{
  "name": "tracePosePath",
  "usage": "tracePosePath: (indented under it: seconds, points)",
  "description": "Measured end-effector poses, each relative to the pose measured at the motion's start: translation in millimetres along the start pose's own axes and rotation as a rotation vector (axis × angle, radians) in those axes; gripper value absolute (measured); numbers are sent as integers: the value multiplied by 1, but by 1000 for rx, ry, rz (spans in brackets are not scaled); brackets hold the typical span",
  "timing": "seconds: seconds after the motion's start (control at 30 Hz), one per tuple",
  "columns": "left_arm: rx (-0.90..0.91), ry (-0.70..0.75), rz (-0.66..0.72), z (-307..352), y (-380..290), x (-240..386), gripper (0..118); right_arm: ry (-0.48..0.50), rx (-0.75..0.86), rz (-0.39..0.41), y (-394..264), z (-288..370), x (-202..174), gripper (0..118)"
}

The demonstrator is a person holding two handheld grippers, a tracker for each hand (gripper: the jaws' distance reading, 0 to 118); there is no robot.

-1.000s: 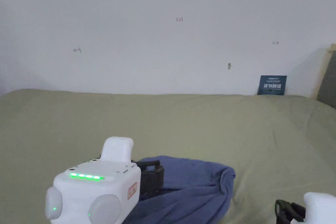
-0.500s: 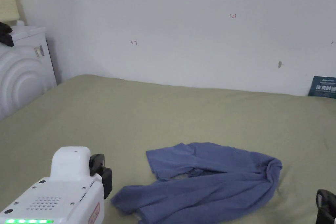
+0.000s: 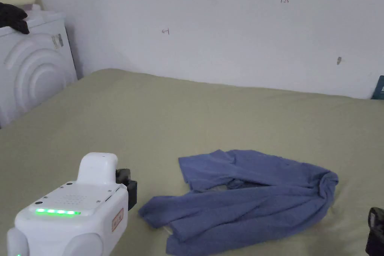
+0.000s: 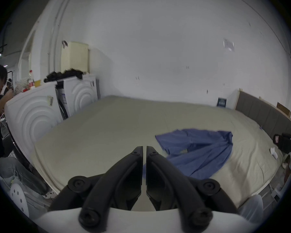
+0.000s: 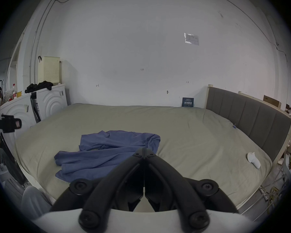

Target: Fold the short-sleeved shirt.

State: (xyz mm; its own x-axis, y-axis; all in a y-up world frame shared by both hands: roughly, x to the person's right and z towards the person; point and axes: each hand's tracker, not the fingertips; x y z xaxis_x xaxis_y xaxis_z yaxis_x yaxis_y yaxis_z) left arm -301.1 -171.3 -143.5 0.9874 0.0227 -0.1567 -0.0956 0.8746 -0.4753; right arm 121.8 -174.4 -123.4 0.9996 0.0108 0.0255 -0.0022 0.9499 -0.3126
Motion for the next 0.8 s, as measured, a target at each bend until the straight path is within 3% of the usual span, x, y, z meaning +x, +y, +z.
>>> tracePosePath:
  seconds: [0.1,0.13,0.17,0.2,0.23,0.27,0.33,0.47,0.53,0.63,0.67,0.73,0.8]
  points:
    - [-177,4,-24,-59,-6,-2,5,16,-32,-21,-7,-9,-1,2]
    - [-231,7,-25,-78,-8,-3,10,19,-46,-27,-9,-14,-1,2]
    - [-284,-15,-4,-103,-13,-7,24,20,-65,-29,-12,-19,-2,2]
    - [-336,-45,28,-129,-19,-11,64,20,-81,-27,-15,-25,-2,2]
    - [-391,-43,43,-145,-23,-11,96,20,-94,-25,-17,-29,-3,2]
    - [-412,-5,22,-161,-27,-9,112,24,-113,-25,-20,-34,-2,2]
    - [-406,12,-89,-189,-35,-2,114,23,-134,-27,-24,-42,-1,2]
    - [-521,11,-85,-243,-49,6,114,13,-191,-38,-32,-63,4,2]
    - [-525,40,-87,-257,-54,12,111,6,-212,-21,-36,-72,6,2]
    - [-537,12,-101,-250,-53,19,92,0,-232,-14,-39,-80,10,2]
    - [-515,-27,-116,-244,-50,20,76,2,-232,-14,-40,-81,11,2]
    - [-498,-39,-90,-221,-44,26,5,2,-239,-23,-39,-87,15,2]
    - [-488,-76,-3,-216,-42,27,1,3,-245,-39,-37,-94,20,2]
